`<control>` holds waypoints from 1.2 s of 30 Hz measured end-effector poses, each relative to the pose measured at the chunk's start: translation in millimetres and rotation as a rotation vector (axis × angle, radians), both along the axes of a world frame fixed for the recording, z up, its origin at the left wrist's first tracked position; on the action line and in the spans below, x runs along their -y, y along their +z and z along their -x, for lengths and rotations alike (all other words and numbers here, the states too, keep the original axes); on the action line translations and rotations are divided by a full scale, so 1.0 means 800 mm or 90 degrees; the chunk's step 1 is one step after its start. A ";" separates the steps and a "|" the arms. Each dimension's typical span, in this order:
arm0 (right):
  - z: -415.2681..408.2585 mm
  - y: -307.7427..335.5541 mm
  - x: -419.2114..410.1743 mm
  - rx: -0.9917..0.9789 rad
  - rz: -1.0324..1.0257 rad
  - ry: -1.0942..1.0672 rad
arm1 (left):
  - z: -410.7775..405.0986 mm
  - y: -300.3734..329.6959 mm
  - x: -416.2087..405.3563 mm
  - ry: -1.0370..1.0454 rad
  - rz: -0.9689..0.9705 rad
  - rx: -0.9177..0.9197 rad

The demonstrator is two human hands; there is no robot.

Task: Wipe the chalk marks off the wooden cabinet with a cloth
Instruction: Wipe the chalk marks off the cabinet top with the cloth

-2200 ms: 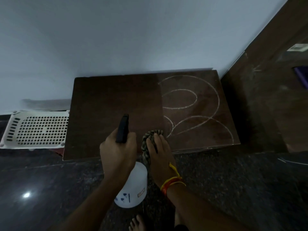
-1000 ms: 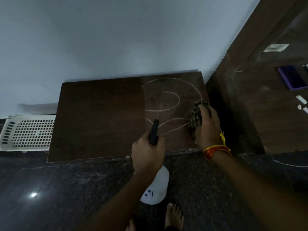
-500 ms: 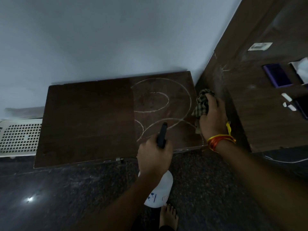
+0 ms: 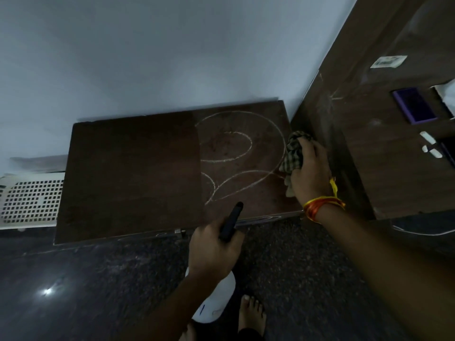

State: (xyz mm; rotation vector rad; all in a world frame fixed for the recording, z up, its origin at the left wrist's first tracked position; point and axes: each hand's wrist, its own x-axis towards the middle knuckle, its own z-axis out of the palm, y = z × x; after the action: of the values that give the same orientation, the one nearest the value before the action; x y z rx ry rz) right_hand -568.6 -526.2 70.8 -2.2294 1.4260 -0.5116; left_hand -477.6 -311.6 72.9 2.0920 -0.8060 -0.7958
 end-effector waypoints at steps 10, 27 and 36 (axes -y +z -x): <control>-0.045 -0.007 -0.046 -0.013 0.008 0.074 | -0.029 0.006 -0.030 0.175 0.022 0.006; -0.074 -0.018 -0.094 -0.037 -0.047 0.136 | -0.057 0.021 -0.030 0.264 0.061 -0.034; -0.086 -0.086 -0.153 -0.202 -0.023 0.250 | -0.069 0.007 -0.018 0.299 0.084 -0.022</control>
State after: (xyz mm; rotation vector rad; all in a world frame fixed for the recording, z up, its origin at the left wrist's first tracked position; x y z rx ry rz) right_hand -499.8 -403.6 1.7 -2.5564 1.0730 -0.0018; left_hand -422.3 -296.9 78.5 2.0281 -0.3141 -0.5047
